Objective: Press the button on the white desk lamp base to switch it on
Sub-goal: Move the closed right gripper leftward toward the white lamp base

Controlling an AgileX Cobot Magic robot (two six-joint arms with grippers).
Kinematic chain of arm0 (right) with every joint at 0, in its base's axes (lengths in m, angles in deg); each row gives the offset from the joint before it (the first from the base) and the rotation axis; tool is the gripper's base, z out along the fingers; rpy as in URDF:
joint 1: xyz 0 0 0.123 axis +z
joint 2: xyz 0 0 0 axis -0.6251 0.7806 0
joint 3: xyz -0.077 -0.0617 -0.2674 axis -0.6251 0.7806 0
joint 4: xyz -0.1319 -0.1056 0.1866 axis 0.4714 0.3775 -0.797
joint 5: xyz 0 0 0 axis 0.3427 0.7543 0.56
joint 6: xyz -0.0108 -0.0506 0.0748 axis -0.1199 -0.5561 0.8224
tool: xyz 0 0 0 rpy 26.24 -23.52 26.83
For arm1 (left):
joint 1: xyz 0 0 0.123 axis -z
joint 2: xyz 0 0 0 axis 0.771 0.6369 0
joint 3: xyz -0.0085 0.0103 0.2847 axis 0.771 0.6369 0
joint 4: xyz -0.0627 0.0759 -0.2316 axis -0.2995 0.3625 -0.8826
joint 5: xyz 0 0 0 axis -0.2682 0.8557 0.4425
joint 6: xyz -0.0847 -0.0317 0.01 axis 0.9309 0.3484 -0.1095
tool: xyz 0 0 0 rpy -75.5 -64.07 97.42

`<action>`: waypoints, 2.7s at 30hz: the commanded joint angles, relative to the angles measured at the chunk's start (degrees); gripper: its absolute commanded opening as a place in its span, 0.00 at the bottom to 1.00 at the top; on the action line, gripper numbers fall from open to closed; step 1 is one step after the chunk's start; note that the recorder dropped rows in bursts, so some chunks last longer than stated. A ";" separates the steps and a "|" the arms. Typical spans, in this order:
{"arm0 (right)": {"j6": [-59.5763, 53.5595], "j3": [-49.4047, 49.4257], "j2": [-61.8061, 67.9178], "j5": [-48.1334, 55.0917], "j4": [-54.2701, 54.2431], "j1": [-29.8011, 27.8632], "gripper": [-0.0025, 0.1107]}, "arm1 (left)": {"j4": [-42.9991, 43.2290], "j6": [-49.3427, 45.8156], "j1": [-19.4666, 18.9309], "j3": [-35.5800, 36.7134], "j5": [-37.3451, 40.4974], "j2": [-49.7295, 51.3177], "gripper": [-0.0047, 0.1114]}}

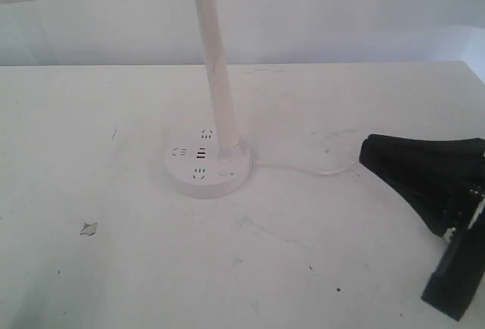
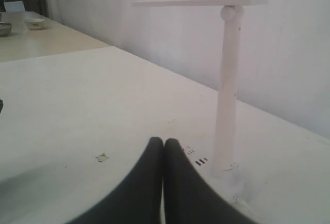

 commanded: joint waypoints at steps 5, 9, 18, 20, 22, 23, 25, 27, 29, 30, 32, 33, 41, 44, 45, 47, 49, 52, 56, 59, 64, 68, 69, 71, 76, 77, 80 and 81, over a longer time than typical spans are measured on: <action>-1.68 -3.41 10.67 3.87 -1.46 2.70 0.02 | -0.29 0.04 -0.14 -0.16 -0.20 -0.27 0.05; -6.05 -6.04 20.18 11.08 -6.11 8.83 0.02 | -0.29 0.04 -0.14 -0.16 -0.20 -0.27 0.05; -19.06 -15.40 40.49 18.84 -21.30 19.14 0.02 | -0.29 0.04 -0.14 -0.16 -0.20 -0.27 0.05; -19.06 -17.03 44.50 18.84 -21.42 20.39 0.02 | -0.29 0.04 -0.14 -0.16 -0.20 -0.27 0.05; -19.06 -18.53 48.24 18.84 -21.55 21.65 0.02 | -0.29 0.04 -0.14 -0.16 -0.20 -0.27 0.05; -19.06 -19.16 50.14 18.84 -21.55 22.22 0.02 | -0.29 0.04 -0.14 -0.16 -0.20 -0.27 0.05; -19.06 -20.06 53.30 18.84 -21.91 23.18 0.02 | -0.29 0.04 -0.14 -0.16 -0.20 -0.27 0.05; -19.06 -20.91 55.48 18.45 -21.91 23.80 0.02 | -0.29 0.04 -0.14 -0.16 -0.20 -0.27 0.05; -19.06 -21.45 56.58 17.53 -22.55 24.08 0.02 | -0.29 0.04 -0.14 -0.16 -0.20 -0.27 0.05; -19.06 -21.53 57.03 16.28 -23.31 24.08 0.02 | -0.29 0.04 -0.14 -0.16 -0.20 -0.27 0.05; -18.94 -21.53 57.62 13.18 -24.50 24.08 0.02 | -0.29 0.04 -0.14 -0.16 -0.20 -0.27 0.05; -18.94 -21.53 57.89 11.70 -24.96 24.08 0.02 | -0.29 0.04 -0.14 -0.16 -0.20 -0.27 0.05; -20.23 -21.53 59.95 9.00 -25.64 25.78 0.02 | -0.29 0.04 -0.14 -0.16 -0.20 -0.27 0.05; -20.23 -21.53 60.96 8.75 -26.39 25.81 0.02 | -0.29 0.04 -0.14 -0.16 -0.20 -0.27 0.05; -20.23 -21.53 61.27 8.75 -27.68 25.81 0.02 | -0.29 0.04 -0.14 -0.16 -0.20 -0.27 0.05; -20.23 -21.53 61.99 8.63 -29.63 25.91 0.02 | -0.29 0.04 -0.14 -0.16 -0.20 -0.27 0.05; -20.23 -21.53 62.66 7.48 -30.04 25.91 0.02 | -0.29 0.04 -0.14 -0.16 -0.20 -0.27 0.05; -20.23 -21.53 63.20 6.77 -29.43 25.91 0.02 | -0.29 0.04 -0.14 -0.16 -0.20 -0.27 0.05; -20.23 -21.53 64.05 6.27 -29.06 25.91 0.02 | -0.29 0.04 -0.14 -0.16 -0.20 -0.27 0.05; -20.23 -21.67 64.74 6.36 -29.65 25.91 0.02 | -0.29 0.04 -0.14 -0.16 -0.20 -0.27 0.05; -21.10 -22.57 65.33 6.36 -32.37 25.91 0.02 | -0.29 0.04 -0.14 -0.16 -0.20 -0.27 0.05; -22.97 -23.81 65.33 6.07 -37.96 25.91 0.02 | -0.29 0.04 -0.14 -0.16 -0.20 -0.27 0.05; -23.09 -24.20 65.33 6.07 -38.92 25.91 0.02 | -0.29 0.04 -0.14 -0.16 -0.20 -0.27 0.05; -24.05 -25.50 65.33 7.25 -39.68 25.91 0.02 | -0.29 0.04 -0.14 -0.16 -0.20 -0.27 0.05; -24.31 -28.68 65.67 10.21 -41.77 25.91 0.02 | -0.29 0.04 -0.14 -0.16 -0.20 -0.27 0.05; -24.31 -29.15 65.96 10.49 -41.99 25.91 0.02 | -0.29 0.04 -0.14 -0.16 -0.20 -0.27 0.05; -24.31 -30.93 68.09 10.49 -42.22 25.91 0.02 | -0.29 0.04 -0.14 -0.16 -0.20 -0.27 0.05; -24.18 -31.57 69.02 10.49 -42.22 25.91 0.02 | -0.29 0.04 -0.14 -0.16 -0.20 -0.27 0.05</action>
